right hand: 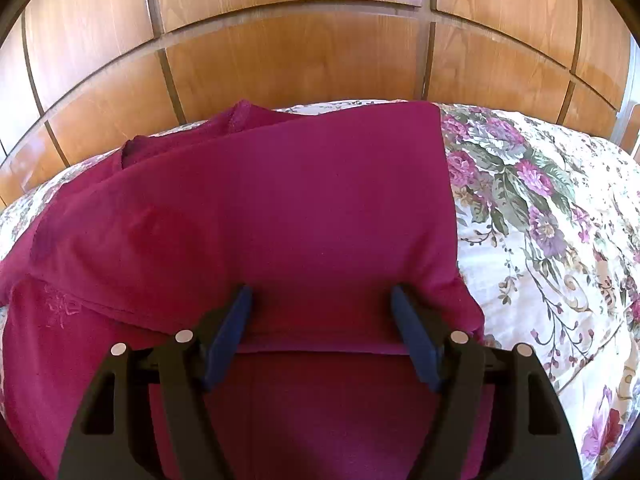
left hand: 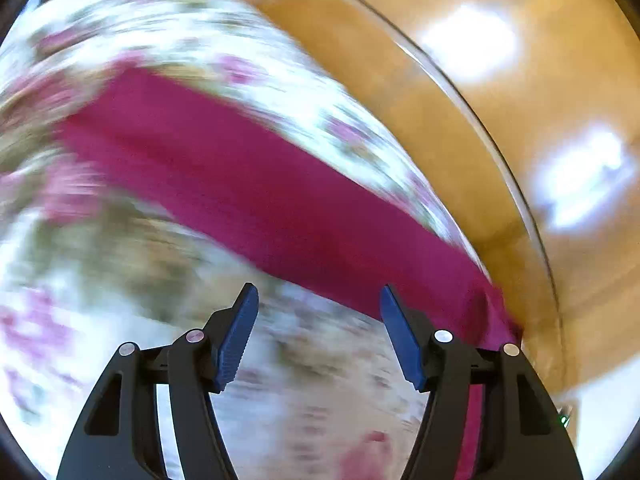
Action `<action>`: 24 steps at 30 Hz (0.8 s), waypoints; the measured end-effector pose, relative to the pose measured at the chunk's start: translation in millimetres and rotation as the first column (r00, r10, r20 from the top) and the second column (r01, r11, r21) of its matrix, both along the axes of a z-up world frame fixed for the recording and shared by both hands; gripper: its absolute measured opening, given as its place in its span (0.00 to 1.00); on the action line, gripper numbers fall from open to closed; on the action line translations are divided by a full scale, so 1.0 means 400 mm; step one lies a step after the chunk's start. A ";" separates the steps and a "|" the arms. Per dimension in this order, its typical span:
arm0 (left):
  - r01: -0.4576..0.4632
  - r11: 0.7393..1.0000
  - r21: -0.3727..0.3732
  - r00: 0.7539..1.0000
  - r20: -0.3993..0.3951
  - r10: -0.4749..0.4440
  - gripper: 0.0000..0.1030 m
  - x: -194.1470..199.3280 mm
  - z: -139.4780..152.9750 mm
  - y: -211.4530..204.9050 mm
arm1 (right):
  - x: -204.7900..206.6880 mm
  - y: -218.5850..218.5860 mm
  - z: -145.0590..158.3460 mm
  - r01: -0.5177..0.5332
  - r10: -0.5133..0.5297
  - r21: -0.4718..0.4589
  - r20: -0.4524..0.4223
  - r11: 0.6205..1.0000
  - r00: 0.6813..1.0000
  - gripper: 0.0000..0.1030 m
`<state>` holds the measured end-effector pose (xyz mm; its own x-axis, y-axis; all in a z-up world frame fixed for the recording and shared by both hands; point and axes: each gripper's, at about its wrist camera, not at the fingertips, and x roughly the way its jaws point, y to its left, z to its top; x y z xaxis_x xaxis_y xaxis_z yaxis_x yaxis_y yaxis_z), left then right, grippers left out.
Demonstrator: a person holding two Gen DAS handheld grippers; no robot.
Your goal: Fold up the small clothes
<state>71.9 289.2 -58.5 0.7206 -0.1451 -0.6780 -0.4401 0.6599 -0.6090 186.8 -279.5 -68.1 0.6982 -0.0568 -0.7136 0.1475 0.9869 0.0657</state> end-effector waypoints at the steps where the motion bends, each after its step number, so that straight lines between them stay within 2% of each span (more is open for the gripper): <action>1: -0.052 0.998 -0.031 0.999 0.003 0.052 0.60 -0.023 -0.008 0.046 | 0.000 0.001 0.001 0.000 0.000 -0.002 0.000 1.000 1.000 0.70; 2: -0.096 0.993 -0.070 0.995 0.016 0.098 0.60 -0.045 -0.012 0.097 | 0.000 0.001 0.001 0.001 -0.001 -0.004 0.000 1.000 1.000 0.70; 4: -0.173 0.980 -0.093 0.984 0.020 0.176 0.60 -0.075 -0.012 0.167 | 0.000 0.002 0.002 0.003 -0.003 -0.011 0.000 1.000 1.000 0.70; 8: -0.251 0.953 -0.171 0.965 0.030 0.260 0.60 -0.092 -0.025 0.253 | -0.001 0.008 0.003 0.008 -0.008 -0.029 0.000 1.000 1.000 0.71; 11: -0.294 0.940 -0.173 0.954 0.006 0.299 0.58 -0.072 -0.040 0.287 | 0.000 0.009 0.003 0.010 -0.010 -0.032 -0.001 0.999 1.000 0.71; 13: -0.318 0.933 -0.167 0.948 -0.021 0.319 0.39 -0.056 -0.048 0.311 | -0.001 0.011 0.003 0.008 -0.008 -0.035 -0.003 0.999 1.000 0.71; 14: -0.328 0.932 -0.155 0.945 -0.041 0.326 0.23 -0.044 -0.053 0.322 | 0.000 0.012 0.003 0.007 -0.007 -0.037 -0.004 0.999 1.000 0.71; 15: -0.329 0.933 -0.147 0.944 -0.057 0.324 0.14 -0.031 -0.056 0.327 | 0.000 0.013 0.003 0.007 -0.008 -0.039 -0.004 0.999 1.000 0.71; 17: -0.320 0.938 -0.131 0.947 -0.068 0.314 0.14 -0.022 -0.053 0.320 | 0.000 0.013 0.003 0.008 -0.008 -0.040 -0.004 0.999 1.000 0.71; 19: -0.274 0.956 -0.106 0.962 -0.036 0.272 0.14 -0.007 -0.023 0.294 | 0.000 0.014 0.003 0.009 -0.009 -0.039 -0.004 0.999 1.000 0.71; 21: -0.184 0.982 -0.048 0.982 0.030 0.186 0.14 0.016 0.036 0.227 | 0.001 0.014 0.003 0.009 -0.009 -0.042 -0.004 0.999 1.000 0.71; 24: -0.033 0.997 0.063 0.993 0.112 0.026 0.14 0.059 0.120 0.084 | 0.001 0.015 0.003 0.010 -0.010 -0.045 -0.003 0.999 1.000 0.71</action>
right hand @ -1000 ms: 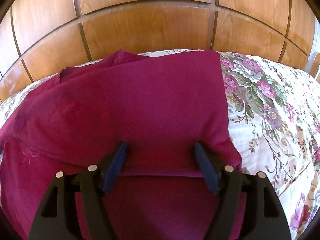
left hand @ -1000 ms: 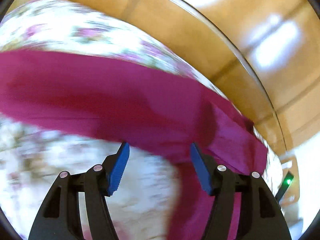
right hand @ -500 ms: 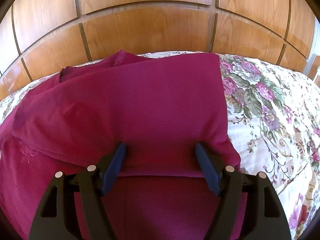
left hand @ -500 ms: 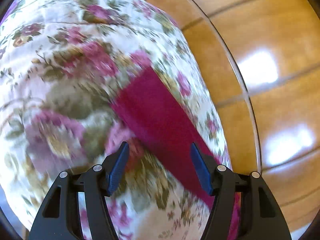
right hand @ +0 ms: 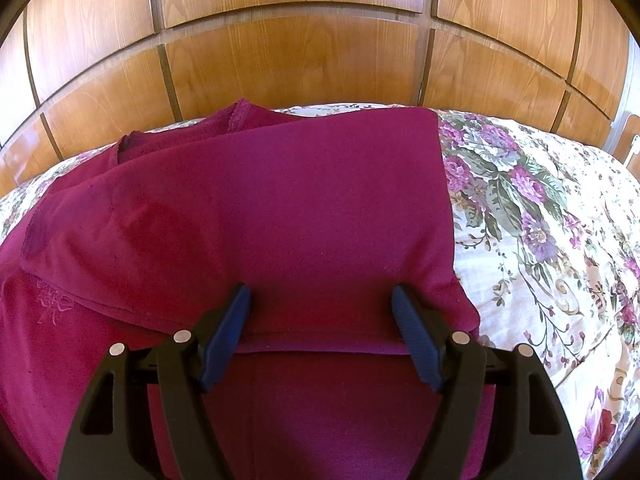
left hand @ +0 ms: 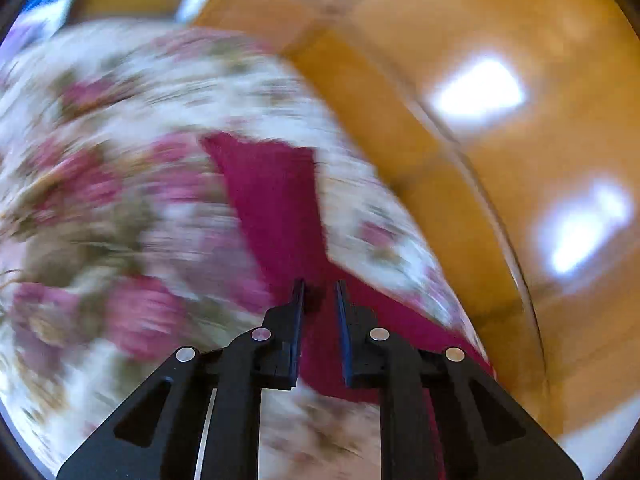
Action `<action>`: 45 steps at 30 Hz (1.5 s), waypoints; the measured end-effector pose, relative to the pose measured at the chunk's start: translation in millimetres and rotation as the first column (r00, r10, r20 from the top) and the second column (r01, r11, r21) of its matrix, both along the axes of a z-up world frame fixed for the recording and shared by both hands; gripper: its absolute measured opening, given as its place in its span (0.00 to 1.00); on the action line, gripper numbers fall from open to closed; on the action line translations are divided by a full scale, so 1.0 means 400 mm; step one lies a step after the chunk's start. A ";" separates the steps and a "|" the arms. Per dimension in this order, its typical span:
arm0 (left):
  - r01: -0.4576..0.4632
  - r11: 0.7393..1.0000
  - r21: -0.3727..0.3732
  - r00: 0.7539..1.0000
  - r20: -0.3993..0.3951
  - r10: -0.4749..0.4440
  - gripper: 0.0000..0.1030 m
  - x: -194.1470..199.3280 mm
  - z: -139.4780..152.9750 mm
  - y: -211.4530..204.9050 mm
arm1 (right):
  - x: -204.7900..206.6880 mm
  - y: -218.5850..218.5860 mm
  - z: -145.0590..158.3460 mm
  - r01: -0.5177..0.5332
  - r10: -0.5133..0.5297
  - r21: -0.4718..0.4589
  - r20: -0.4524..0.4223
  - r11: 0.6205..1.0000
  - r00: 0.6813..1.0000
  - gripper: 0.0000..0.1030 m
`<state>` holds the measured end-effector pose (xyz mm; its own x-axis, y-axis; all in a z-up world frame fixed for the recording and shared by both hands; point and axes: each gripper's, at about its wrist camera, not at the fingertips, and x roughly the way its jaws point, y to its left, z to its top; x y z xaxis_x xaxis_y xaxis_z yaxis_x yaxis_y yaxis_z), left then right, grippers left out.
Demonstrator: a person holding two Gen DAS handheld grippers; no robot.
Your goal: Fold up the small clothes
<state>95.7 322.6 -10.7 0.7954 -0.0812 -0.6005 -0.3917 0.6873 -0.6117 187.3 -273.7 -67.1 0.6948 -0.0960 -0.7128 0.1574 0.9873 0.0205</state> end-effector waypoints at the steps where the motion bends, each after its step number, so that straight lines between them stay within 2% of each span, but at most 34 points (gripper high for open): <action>1: 0.041 0.999 0.021 0.999 0.016 -0.041 0.14 0.009 0.017 -0.041 | 0.000 0.000 0.000 0.000 0.000 0.001 0.000 1.000 1.000 0.71; 4: 0.193 0.980 0.054 0.979 0.060 -0.197 0.14 0.055 0.055 -0.208 | 0.000 -0.001 0.000 -0.001 0.001 0.001 0.000 1.000 1.000 0.71; 6: 0.307 0.950 0.063 0.948 0.063 -0.311 0.14 0.088 0.056 -0.341 | 0.000 -0.001 0.000 -0.001 0.001 0.004 0.001 1.000 1.000 0.71; 8: 0.387 0.917 0.099 0.920 0.034 -0.392 0.14 0.112 0.040 -0.457 | -0.001 -0.002 0.000 -0.001 0.001 0.009 0.003 1.000 1.000 0.71; 10: 0.454 0.885 0.104 0.890 0.001 -0.457 0.14 0.133 0.014 -0.549 | -0.002 -0.004 0.000 -0.002 0.002 0.014 0.005 1.000 1.000 0.71; 13: 0.543 0.829 0.136 0.840 -0.078 -0.537 0.14 0.158 -0.041 -0.685 | -0.002 -0.006 0.000 -0.002 0.001 0.023 0.007 1.000 1.000 0.71; 14: 0.557 0.818 0.144 0.830 -0.103 -0.548 0.17 0.156 -0.053 -0.708 | -0.002 -0.006 0.001 -0.002 0.001 0.026 0.008 1.000 1.000 0.71; 15: 0.574 0.807 0.141 0.819 -0.119 -0.562 0.25 0.152 -0.068 -0.726 | -0.003 -0.008 0.001 -0.002 0.002 0.028 0.009 1.000 1.000 0.71; 16: 0.583 0.801 0.136 0.812 -0.119 -0.571 0.29 0.143 -0.079 -0.732 | -0.003 -0.009 0.001 -0.003 0.002 0.032 0.010 0.999 1.000 0.71; 19: 0.585 0.788 0.192 0.811 -0.145 -0.567 0.30 0.074 -0.081 -0.756 | -0.003 -0.014 0.000 -0.004 0.003 0.047 0.013 0.999 1.000 0.71; 20: 0.573 0.789 0.222 0.820 -0.152 -0.552 0.30 0.039 -0.083 -0.758 | -0.003 -0.014 0.001 -0.004 0.003 0.048 0.013 0.999 1.000 0.71; 23: 0.532 0.809 0.250 0.847 -0.143 -0.512 0.30 -0.032 -0.101 -0.726 | -0.001 -0.011 0.002 -0.003 0.003 0.042 0.007 0.999 1.000 0.72; 27: 0.504 0.801 0.323 0.863 -0.143 -0.485 0.30 -0.103 -0.134 -0.731 | 0.005 0.000 0.036 -0.010 0.011 0.034 -0.015 0.999 1.000 0.71; 28: 0.506 0.795 0.336 0.861 -0.143 -0.488 0.30 -0.110 -0.139 -0.729 | 0.002 0.010 0.052 -0.025 0.025 0.051 -0.005 0.998 1.000 0.70; 29: 0.509 0.782 0.359 0.858 -0.136 -0.495 0.30 -0.122 -0.149 -0.734 | -0.003 0.030 0.080 -0.065 0.064 0.106 0.020 0.992 0.998 0.70; 31: 0.496 0.771 0.400 0.861 -0.110 -0.497 0.30 -0.136 -0.156 -0.744 | -0.001 0.084 0.123 -0.180 0.173 0.230 0.050 0.956 0.984 0.70; 33: 0.491 0.778 0.391 0.863 -0.099 -0.495 0.30 -0.144 -0.155 -0.734 | 0.019 0.178 0.153 -0.350 0.357 0.388 0.057 0.853 0.932 0.70; 35: 0.495 0.789 0.364 0.860 -0.077 -0.504 0.30 -0.143 -0.161 -0.718 | 0.041 0.299 0.173 -0.485 0.522 0.483 0.066 0.729 0.850 0.68; 37: 0.497 0.801 0.333 0.858 -0.048 -0.512 0.30 -0.145 -0.166 -0.703 | 0.071 0.418 0.177 -0.555 0.641 0.559 0.055 0.616 0.766 0.65; 39: 0.500 0.811 0.304 0.856 -0.030 -0.516 0.30 -0.142 -0.169 -0.690 | 0.102 0.519 0.173 -0.586 0.707 0.586 0.031 0.559 0.706 0.57; 41: 0.501 0.814 0.293 0.854 -0.018 -0.519 0.30 -0.143 -0.172 -0.684 | 0.137 0.608 0.156 -0.592 0.758 0.619 -0.008 0.516 0.652 0.53; 42: 0.501 0.815 0.291 0.854 -0.013 -0.521 0.30 -0.144 -0.173 -0.683 | 0.158 0.655 0.144 -0.595 0.774 0.617 -0.036 0.515 0.633 0.52; 45: 0.502 0.818 0.282 0.852 0.005 -0.524 0.30 -0.148 -0.176 -0.678 | 0.210 0.743 0.092 -0.561 0.786 0.629 -0.131 0.537 0.605 0.52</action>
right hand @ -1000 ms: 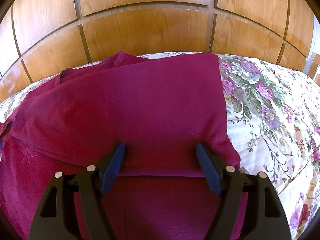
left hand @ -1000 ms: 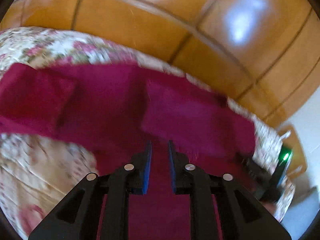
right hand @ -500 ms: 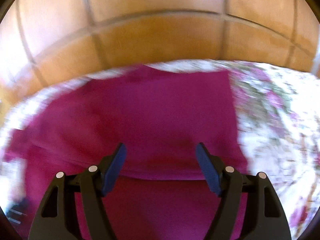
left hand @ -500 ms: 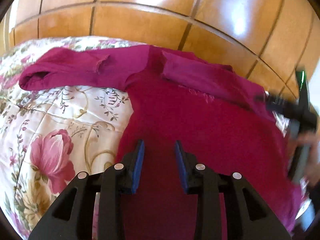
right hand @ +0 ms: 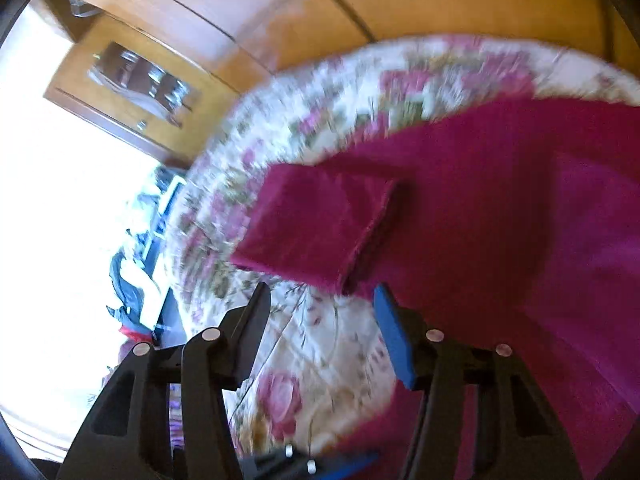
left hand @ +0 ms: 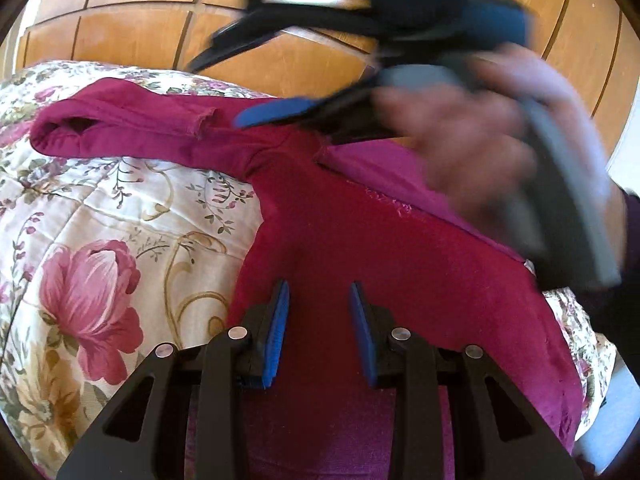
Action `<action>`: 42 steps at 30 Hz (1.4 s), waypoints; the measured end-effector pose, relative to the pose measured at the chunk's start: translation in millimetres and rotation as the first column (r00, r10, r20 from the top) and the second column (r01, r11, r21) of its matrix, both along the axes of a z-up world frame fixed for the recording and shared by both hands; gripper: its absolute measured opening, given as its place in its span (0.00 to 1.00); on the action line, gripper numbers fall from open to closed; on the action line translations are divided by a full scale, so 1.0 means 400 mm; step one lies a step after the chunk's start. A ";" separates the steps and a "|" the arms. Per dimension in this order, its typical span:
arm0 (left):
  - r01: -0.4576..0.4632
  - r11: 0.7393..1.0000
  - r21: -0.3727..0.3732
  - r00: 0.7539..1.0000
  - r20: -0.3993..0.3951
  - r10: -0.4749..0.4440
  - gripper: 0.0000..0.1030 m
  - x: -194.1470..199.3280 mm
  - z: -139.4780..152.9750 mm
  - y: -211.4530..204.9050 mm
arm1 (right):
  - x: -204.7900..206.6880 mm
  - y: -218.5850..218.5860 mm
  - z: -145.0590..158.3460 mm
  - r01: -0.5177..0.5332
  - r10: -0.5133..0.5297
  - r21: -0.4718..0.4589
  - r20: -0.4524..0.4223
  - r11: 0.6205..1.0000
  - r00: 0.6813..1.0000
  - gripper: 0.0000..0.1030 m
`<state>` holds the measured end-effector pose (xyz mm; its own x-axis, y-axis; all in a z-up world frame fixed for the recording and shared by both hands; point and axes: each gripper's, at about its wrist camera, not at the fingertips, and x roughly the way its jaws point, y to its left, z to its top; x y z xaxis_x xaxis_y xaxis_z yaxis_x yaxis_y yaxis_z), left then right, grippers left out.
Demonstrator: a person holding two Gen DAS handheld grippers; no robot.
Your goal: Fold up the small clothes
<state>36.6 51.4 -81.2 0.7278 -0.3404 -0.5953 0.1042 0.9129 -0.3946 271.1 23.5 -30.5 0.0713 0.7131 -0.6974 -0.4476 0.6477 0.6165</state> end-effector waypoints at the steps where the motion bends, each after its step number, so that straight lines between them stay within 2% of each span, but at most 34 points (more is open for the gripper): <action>1: 0.001 1.000 -0.008 1.000 0.002 -0.001 0.30 -0.001 -0.001 0.003 | 0.018 0.023 -0.019 0.002 -0.002 -0.022 -0.023 1.000 1.000 0.52; 2: 0.003 1.000 -0.013 1.000 0.003 -0.003 0.30 -0.001 -0.003 0.004 | 0.033 0.043 -0.033 0.005 -0.006 -0.036 -0.024 0.999 1.000 0.52; 4: 0.006 1.000 -0.020 1.000 0.005 -0.005 0.30 -0.002 -0.005 0.007 | 0.048 0.071 -0.052 0.007 -0.009 -0.050 -0.031 0.999 0.999 0.43; 5: 0.006 1.000 -0.020 1.000 0.006 -0.006 0.30 -0.007 -0.008 0.009 | 0.058 0.087 -0.064 0.012 -0.014 -0.082 -0.026 0.997 1.000 0.27; 6: 0.007 1.000 -0.019 1.000 0.007 -0.007 0.30 -0.008 -0.009 0.011 | 0.060 0.098 -0.069 0.024 -0.025 -0.118 -0.002 0.993 1.000 0.07; 7: 0.008 1.000 -0.021 1.000 0.008 -0.008 0.30 -0.011 -0.011 0.015 | 0.058 0.103 -0.066 0.047 -0.041 -0.150 0.040 0.988 0.998 0.05; 9: 0.009 1.000 -0.023 1.000 0.008 -0.008 0.30 -0.012 -0.012 0.019 | 0.054 0.085 -0.032 0.076 -0.063 -0.130 0.098 0.989 0.993 0.04; 13: 0.006 1.000 -0.014 1.000 0.009 -0.006 0.30 -0.011 -0.013 0.015 | 0.029 0.012 0.088 0.140 -0.131 -0.028 0.205 0.990 0.970 0.04; 17: 0.005 1.000 -0.001 1.000 0.008 -0.005 0.30 -0.009 -0.013 0.005 | -0.022 -0.118 0.231 0.206 -0.196 0.010 0.347 0.979 0.917 0.04; 20: 0.003 1.000 0.011 1.000 0.006 -0.004 0.30 -0.008 -0.010 -0.002 | -0.057 -0.242 0.307 0.266 -0.252 0.026 0.418 0.964 0.873 0.04; 23: 0.001 1.000 0.028 1.000 0.006 -0.002 0.30 -0.008 -0.007 -0.013 | -0.087 -0.376 0.337 0.355 -0.326 0.025 0.459 0.935 0.827 0.04; 27: -0.001 0.999 0.053 1.000 0.003 0.001 0.30 0.003 -0.014 -0.027 | -0.116 -0.538 0.301 0.471 -0.421 0.002 0.451 0.882 0.787 0.04; 31: -0.003 0.997 0.078 1.000 0.000 0.003 0.30 0.008 -0.015 -0.043 | -0.154 -0.654 0.220 0.554 -0.469 -0.074 0.446 0.829 0.762 0.04; 32: -0.004 0.996 0.087 1.000 0.000 0.004 0.30 0.010 -0.015 -0.047 | -0.161 -0.684 0.195 0.581 -0.480 -0.109 0.453 0.806 0.751 0.04; 33: -0.001 0.996 0.092 1.000 0.000 0.001 0.35 0.011 -0.014 -0.051 | -0.165 -0.716 0.174 0.606 -0.494 -0.135 0.454 0.784 0.741 0.04; 35: 0.014 0.993 0.116 1.000 0.002 -0.015 0.38 0.011 -0.013 -0.065 | -0.170 -0.757 0.123 0.640 -0.518 -0.188 0.443 0.745 0.732 0.04; 38: 0.011 0.987 0.159 1.000 -0.002 -0.011 0.38 0.012 -0.011 -0.080 | -0.169 -0.815 0.049 0.654 -0.536 -0.241 0.410 0.717 0.738 0.05; 40: 0.015 0.985 0.172 1.000 -0.027 -0.011 0.38 0.021 -0.005 -0.091 | -0.159 -0.831 0.007 0.658 -0.559 -0.246 0.370 0.712 0.742 0.10; 42: 0.040 0.978 0.205 0.997 -0.080 -0.024 0.38 0.033 0.017 -0.100 | -0.162 -0.848 -0.024 0.678 -0.589 -0.250 0.348 0.691 0.729 0.20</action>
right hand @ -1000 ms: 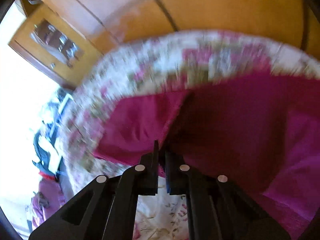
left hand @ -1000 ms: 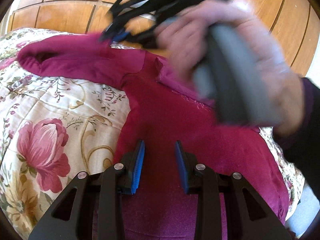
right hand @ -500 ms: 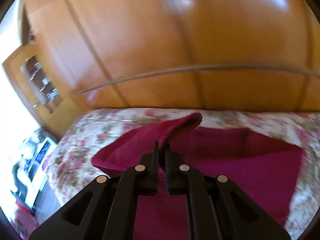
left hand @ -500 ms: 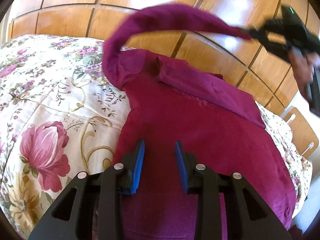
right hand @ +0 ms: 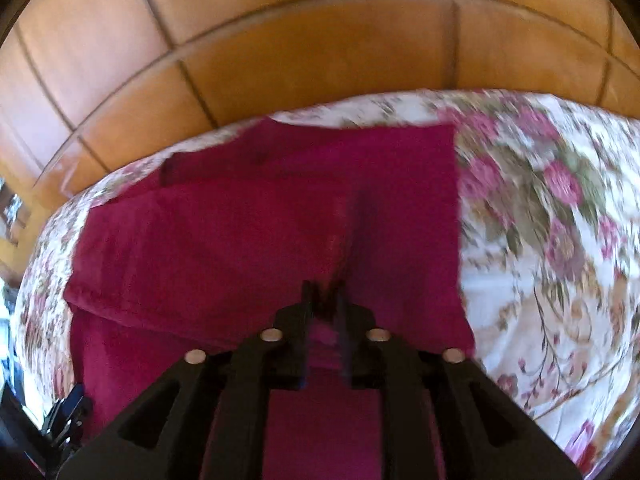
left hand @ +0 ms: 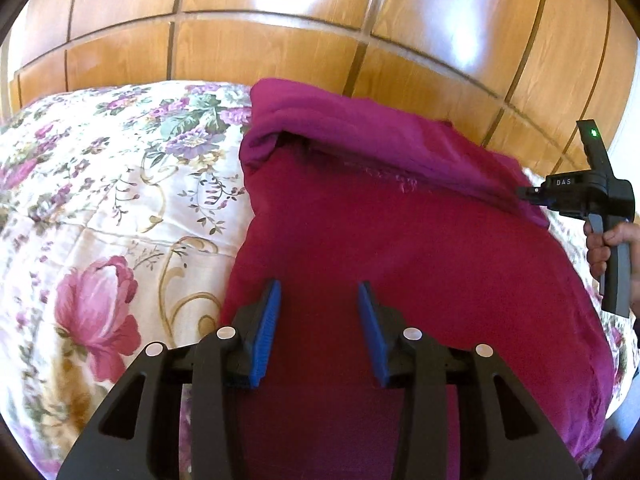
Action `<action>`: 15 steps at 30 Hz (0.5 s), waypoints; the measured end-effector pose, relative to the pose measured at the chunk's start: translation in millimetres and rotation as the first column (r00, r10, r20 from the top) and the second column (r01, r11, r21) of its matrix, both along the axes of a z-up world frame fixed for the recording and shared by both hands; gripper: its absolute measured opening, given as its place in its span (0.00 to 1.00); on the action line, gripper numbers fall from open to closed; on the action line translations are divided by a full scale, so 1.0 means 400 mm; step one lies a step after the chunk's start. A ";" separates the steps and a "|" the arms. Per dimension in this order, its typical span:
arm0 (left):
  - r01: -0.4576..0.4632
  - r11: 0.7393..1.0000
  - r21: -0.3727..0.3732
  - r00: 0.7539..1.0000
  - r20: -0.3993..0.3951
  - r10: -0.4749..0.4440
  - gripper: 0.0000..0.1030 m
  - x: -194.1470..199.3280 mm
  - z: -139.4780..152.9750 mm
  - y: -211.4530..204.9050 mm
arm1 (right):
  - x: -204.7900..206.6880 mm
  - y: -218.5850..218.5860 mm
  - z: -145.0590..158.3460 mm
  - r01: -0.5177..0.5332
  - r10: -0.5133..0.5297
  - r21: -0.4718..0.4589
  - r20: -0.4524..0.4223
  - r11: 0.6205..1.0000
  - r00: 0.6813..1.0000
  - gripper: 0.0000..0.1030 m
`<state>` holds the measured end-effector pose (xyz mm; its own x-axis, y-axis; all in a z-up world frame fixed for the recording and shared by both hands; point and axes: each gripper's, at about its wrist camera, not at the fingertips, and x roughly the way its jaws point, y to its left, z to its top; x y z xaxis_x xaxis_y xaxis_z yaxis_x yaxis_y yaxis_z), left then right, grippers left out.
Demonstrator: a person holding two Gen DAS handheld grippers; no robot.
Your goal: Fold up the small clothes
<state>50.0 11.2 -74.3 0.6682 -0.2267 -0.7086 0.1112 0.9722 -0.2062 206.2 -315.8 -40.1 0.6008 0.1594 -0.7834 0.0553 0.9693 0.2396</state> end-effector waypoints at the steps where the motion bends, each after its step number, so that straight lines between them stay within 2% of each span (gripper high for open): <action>1: 0.012 1.000 0.011 1.000 -0.012 -0.011 0.38 0.007 0.014 -0.001 | -0.009 -0.013 -0.003 0.011 -0.011 0.006 0.005 1.000 1.000 0.25; 4: -0.002 1.000 -0.003 1.000 0.003 0.002 0.38 0.030 0.055 0.019 | -0.041 -0.038 0.015 0.047 -0.047 -0.015 0.031 0.999 0.998 0.28; 6: -0.034 0.996 -0.083 0.999 0.012 0.035 0.38 0.068 0.090 0.053 | -0.066 -0.045 0.038 0.075 -0.073 -0.031 0.066 0.997 0.995 0.29; 7: -0.045 0.994 -0.098 0.999 0.017 0.047 0.38 0.077 0.097 0.064 | -0.080 -0.041 0.055 0.077 -0.074 -0.027 0.090 0.997 0.993 0.30; 9: -0.065 0.991 -0.114 0.997 0.036 0.070 0.38 0.126 0.120 0.076 | -0.083 -0.016 0.086 0.050 -0.048 -0.014 0.131 0.999 0.990 0.37; 13: -0.080 0.991 -0.104 0.992 0.086 0.089 0.38 0.228 0.147 0.068 | -0.063 0.074 0.092 -0.028 0.038 -0.068 0.145 0.997 0.989 0.37; 15: -0.061 0.993 -0.105 0.997 0.047 0.067 0.38 0.299 0.136 0.058 | -0.046 0.112 0.068 -0.053 0.065 -0.090 0.128 0.995 0.990 0.39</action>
<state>169.7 34.4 -19.8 0.7179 -0.2529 -0.6486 0.0622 0.9512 -0.3021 187.9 -271.1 -13.0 0.6906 0.1332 -0.7108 -0.0288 0.9872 0.1569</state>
